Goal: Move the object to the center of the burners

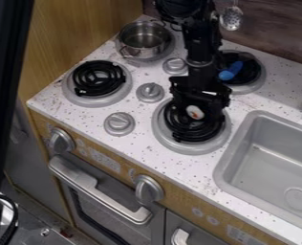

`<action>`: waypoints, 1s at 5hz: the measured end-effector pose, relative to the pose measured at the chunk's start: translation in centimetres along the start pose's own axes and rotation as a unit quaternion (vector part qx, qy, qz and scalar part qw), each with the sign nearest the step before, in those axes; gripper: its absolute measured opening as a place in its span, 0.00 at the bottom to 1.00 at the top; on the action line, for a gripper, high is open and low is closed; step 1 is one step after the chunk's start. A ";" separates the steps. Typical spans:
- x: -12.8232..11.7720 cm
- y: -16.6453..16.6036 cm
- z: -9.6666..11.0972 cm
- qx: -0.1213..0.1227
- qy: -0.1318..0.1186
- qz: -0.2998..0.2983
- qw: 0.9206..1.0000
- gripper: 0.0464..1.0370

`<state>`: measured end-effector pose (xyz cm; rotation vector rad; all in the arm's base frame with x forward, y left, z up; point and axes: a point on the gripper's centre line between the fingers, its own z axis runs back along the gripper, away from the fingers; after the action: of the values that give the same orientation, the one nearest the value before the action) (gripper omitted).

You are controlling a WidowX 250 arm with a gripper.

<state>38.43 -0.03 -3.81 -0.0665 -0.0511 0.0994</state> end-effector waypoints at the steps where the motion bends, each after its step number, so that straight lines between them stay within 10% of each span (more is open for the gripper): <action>1: 0.3 0.3 0.1 0.010 -0.002 -0.003 1.000 0.63; 2: 0.2 0.9 0.3 0.026 0.003 -0.003 1.000 0.47; 5: 6.3 5.4 2.6 0.050 -0.050 0.023 0.997 0.44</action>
<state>44.00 6.12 -1.31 0.0380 -0.1444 0.1520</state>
